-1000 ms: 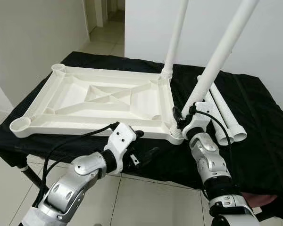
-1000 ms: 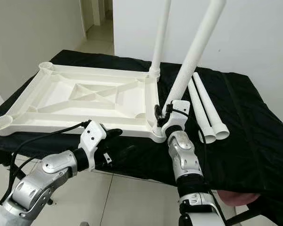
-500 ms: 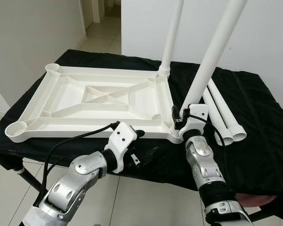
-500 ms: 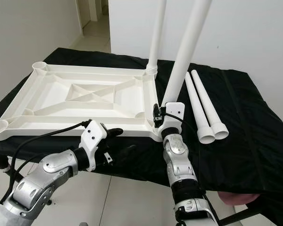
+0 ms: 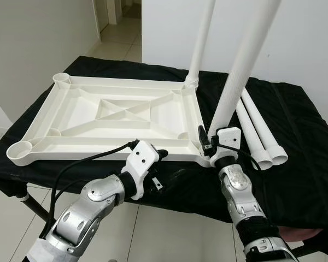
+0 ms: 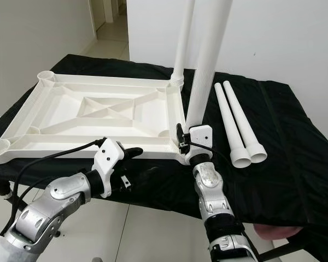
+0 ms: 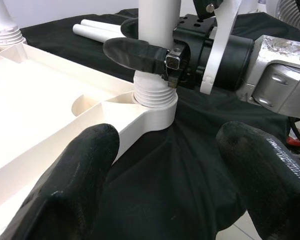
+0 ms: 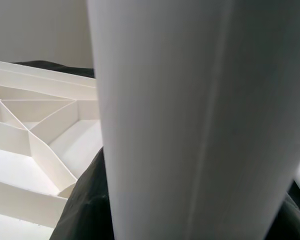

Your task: Building children table

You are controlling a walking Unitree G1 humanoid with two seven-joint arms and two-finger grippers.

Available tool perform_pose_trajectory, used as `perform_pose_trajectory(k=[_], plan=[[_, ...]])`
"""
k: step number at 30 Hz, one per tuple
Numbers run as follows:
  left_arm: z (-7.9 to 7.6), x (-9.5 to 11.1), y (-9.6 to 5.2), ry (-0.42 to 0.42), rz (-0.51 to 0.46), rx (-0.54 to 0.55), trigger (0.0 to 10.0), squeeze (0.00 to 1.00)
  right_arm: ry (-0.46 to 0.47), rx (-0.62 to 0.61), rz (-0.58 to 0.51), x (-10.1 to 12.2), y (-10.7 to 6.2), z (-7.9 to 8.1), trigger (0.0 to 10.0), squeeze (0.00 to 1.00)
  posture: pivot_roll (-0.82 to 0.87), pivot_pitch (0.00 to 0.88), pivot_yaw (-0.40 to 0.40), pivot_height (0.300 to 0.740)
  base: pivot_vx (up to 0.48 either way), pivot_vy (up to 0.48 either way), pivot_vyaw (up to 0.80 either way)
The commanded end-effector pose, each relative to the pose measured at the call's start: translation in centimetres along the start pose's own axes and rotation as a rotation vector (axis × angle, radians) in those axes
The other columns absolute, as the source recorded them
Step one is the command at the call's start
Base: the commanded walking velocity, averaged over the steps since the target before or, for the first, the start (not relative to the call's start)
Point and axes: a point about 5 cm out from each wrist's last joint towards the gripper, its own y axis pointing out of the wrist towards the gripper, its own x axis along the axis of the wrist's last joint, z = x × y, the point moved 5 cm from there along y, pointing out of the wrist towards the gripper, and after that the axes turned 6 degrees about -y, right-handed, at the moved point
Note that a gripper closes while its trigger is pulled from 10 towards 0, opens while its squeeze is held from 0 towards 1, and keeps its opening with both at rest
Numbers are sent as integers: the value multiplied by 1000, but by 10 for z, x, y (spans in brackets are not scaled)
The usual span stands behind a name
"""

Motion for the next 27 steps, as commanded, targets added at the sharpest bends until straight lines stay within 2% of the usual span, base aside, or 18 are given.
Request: perform_pose_trajectory(k=[1,8,10,12,25,27], plan=[[-2,1,1,12,1,-29,10000,0,0,0,188,-46,-19,-5,10000,0,-17,0,-13,740,0,0,0],[-2,2,1,13,-1,-27,10000,0,17,16,245,-56,-19,-6,10000,0,-17,0,-12,740,0,0,0],[-1,2,2,15,-1,-25,10000,0,44,29,317,-64,-17,-4,10000,0,-20,0,-7,740,0,0,0],[-1,3,2,16,-2,-26,10000,0,46,44,344,-67,-16,-3,10000,0,-20,0,-8,740,0,0,0],[1,4,2,21,-4,-23,10000,0,107,71,366,-71,-14,2,10000,0,-15,0,-10,740,0,0,0],[1,5,1,22,-3,-21,10000,0,146,60,370,-72,-16,4,10000,0,-11,0,-10,740,0,0,0]])
